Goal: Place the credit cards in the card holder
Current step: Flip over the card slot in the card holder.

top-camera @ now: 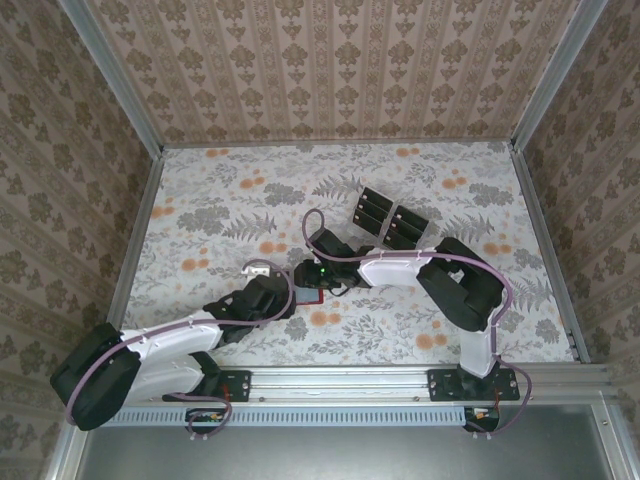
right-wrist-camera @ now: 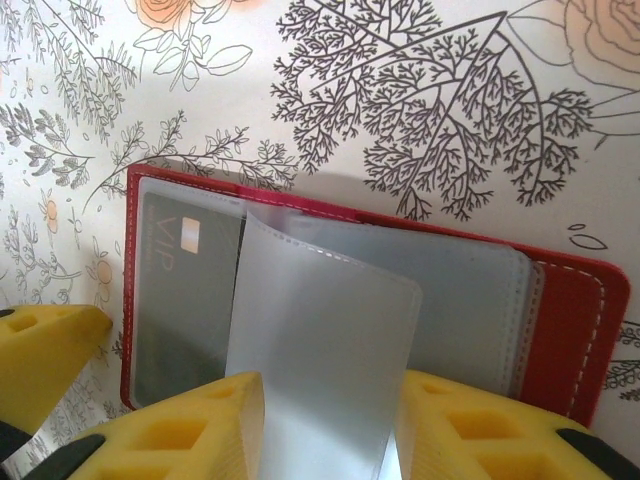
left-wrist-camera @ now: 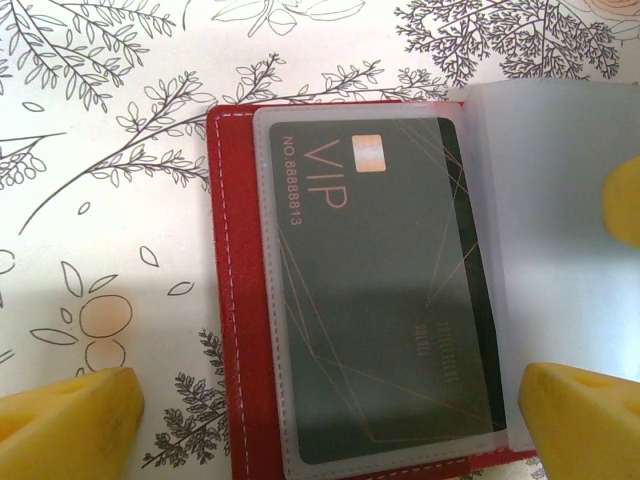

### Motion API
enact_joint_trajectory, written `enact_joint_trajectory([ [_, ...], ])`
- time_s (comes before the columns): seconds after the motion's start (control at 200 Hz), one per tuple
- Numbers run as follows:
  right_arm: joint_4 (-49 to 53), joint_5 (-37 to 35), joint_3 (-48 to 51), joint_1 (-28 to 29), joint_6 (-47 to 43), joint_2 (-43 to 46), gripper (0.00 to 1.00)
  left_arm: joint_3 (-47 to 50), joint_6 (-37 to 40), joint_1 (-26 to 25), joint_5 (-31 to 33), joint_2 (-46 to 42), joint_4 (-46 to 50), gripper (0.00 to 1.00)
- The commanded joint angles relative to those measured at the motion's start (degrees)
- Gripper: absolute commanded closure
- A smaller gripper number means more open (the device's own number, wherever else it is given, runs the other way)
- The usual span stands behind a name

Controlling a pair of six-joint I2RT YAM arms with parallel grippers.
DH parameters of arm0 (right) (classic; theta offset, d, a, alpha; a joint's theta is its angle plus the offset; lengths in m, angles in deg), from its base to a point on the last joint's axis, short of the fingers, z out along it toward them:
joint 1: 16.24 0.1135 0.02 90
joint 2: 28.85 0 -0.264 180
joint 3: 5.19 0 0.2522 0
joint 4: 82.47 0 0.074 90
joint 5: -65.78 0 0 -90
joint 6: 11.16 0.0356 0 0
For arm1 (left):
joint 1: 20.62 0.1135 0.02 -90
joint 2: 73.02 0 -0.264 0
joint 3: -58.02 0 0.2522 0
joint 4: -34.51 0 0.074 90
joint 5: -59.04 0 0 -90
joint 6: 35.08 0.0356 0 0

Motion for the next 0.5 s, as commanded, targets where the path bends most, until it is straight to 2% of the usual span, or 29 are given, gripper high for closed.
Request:
enact_joint_trajectory([
  [0.0, -1.99, 1.97, 0.45, -0.3, -0.48, -1.21, 0.62, 1.17, -0.81, 0.11, 1.27, -1.04, 2.07, 0.0],
  [0.25, -3.43, 4.05, -0.06, -0.37, 0.03, -0.44, 0.66, -0.85, 0.27, 0.33, 2.36, -6.97, 6.89, 0.0],
  [0.49, 0.63, 4.61, -4.07, 0.8, -0.38, 0.7, 0.59, -4.0, -0.99, 3.71, 4.33, -19.25, 18.63, 0.0],
])
